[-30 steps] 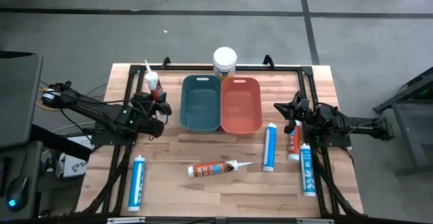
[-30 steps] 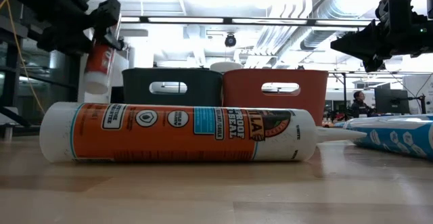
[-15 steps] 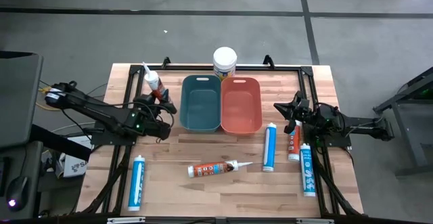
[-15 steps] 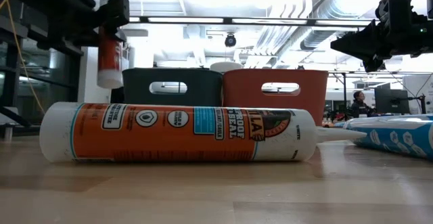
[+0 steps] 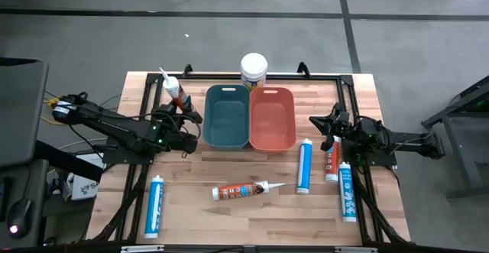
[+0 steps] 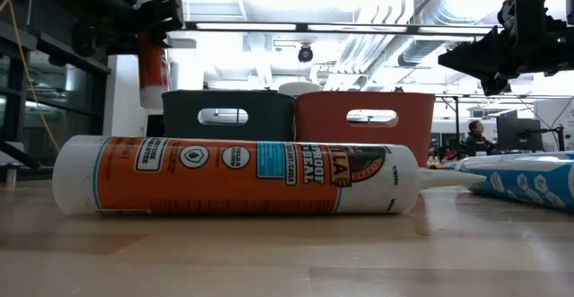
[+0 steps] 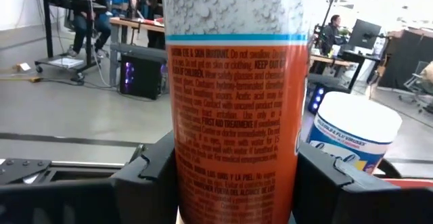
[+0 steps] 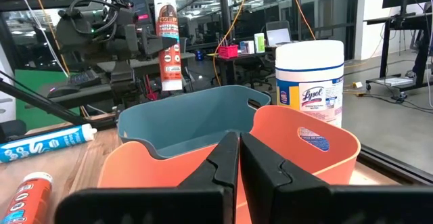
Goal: Pick & place silicon tubes, Sealant and Lysol wipes
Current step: Put the top left orange sealant into the blue bin
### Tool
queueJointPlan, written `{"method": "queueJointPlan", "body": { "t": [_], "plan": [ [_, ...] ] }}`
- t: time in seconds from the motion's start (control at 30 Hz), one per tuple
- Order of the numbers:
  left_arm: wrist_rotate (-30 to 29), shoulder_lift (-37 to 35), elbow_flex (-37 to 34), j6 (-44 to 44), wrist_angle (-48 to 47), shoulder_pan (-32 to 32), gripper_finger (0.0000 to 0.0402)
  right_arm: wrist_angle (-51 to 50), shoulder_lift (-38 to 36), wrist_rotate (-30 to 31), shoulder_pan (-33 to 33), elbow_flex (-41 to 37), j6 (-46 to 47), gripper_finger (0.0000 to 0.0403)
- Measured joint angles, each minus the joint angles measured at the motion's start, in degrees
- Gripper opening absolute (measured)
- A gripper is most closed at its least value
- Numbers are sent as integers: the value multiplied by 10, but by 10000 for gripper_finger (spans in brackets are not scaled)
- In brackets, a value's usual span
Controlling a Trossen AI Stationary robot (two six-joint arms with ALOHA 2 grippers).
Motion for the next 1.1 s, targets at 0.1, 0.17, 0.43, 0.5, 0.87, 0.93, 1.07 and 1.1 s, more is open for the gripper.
{"method": "queueJointPlan", "body": {
  "t": [0.1,0.17,0.43,0.5,0.87,0.93,1.07,1.1],
  "plan": [
    [6,4,8,18,-3,3,186,0,0,0,0,0,0,12],
    [9,8,15,27,1,3,186,0,0,0,0,0,0,12],
    [29,8,57,43,-57,2,186,0,0,0,0,0,0,12],
    [30,8,80,44,-90,2,186,0,0,0,0,0,0,12],
    [88,22,218,48,-224,5,186,0,0,0,0,0,0,12],
    [125,32,236,61,-225,18,186,0,0,0,0,0,0,12],
    [205,60,273,91,-218,59,185,0,0,0,0,0,0,12],
    [226,67,280,103,-216,72,184,0,0,0,0,0,0,12]
  ]
}}
